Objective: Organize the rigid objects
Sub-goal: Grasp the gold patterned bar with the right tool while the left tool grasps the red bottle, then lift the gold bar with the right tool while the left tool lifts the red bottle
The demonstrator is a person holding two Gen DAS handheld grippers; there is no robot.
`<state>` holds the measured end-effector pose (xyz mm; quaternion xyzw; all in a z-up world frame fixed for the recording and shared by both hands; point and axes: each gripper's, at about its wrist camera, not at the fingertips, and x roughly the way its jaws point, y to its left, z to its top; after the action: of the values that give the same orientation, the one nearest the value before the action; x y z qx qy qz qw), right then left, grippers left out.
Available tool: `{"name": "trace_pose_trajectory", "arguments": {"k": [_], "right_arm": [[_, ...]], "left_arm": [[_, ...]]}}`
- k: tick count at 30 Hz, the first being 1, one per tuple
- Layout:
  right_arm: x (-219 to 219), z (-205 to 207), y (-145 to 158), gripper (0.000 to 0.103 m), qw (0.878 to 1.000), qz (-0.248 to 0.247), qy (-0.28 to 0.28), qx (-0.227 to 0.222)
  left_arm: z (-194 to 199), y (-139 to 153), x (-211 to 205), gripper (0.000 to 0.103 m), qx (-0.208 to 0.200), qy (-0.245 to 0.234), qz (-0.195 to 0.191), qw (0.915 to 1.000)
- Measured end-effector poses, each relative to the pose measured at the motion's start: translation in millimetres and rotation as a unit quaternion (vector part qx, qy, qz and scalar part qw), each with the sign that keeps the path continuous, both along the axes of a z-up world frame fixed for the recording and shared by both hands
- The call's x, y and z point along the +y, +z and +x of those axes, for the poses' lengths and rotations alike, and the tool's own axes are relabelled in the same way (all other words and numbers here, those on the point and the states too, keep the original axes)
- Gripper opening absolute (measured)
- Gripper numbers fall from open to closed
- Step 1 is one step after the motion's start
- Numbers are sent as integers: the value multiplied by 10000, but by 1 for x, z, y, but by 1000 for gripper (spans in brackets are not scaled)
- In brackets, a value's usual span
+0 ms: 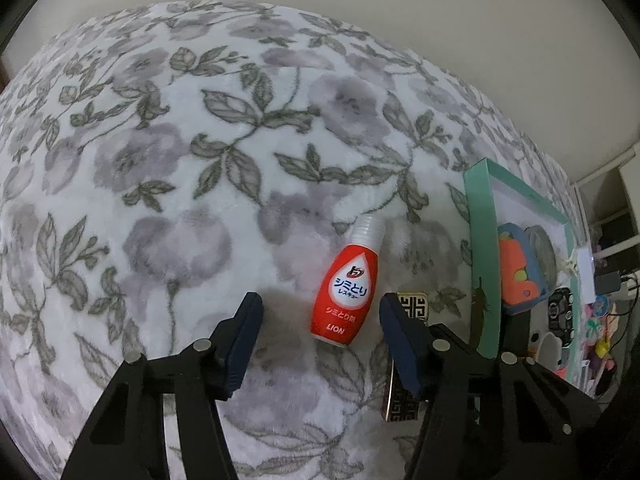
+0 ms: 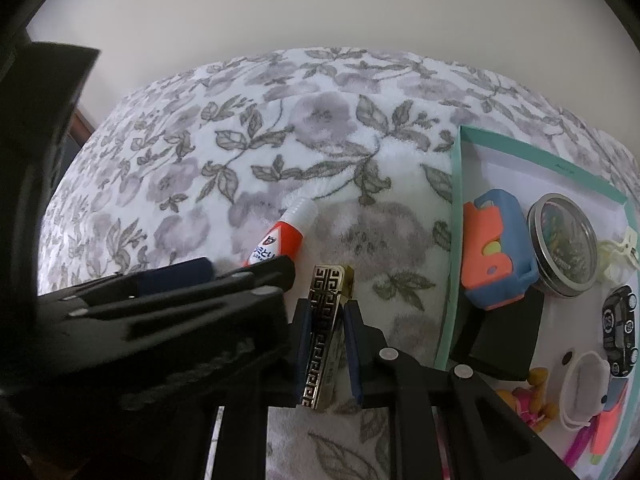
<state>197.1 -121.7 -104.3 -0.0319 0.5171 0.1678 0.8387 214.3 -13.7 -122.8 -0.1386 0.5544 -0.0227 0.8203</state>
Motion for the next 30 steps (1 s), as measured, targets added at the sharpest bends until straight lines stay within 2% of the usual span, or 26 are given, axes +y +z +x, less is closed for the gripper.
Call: {"name": "trace_pose_trajectory", "arguments": {"k": [1,3,7,9,20,30], "right_arm": [[0,0,0,18,10000,3,-3,1],[0,0,0,18,10000,15,-12,12],[0,0,0,18,10000,30,-30,31],[0,0,-1,19,10000,28,-40,29],[2,-2,0,21,10000,-18,6,24],[4,-2,-2,25,9999,-112,95,11]], "left_arm": [[1,0,-2,61,-33,-25,53,10000],[2,0,-5,51,-79,-64,115,9999],[3,1,-10,44,-157,-201,158,9995],[4,2,-12,34,-171,-254,95,9995],[-1,3,14,33,65,181,97,9998],[-6,4,20,33,99,228,139,9996]]}}
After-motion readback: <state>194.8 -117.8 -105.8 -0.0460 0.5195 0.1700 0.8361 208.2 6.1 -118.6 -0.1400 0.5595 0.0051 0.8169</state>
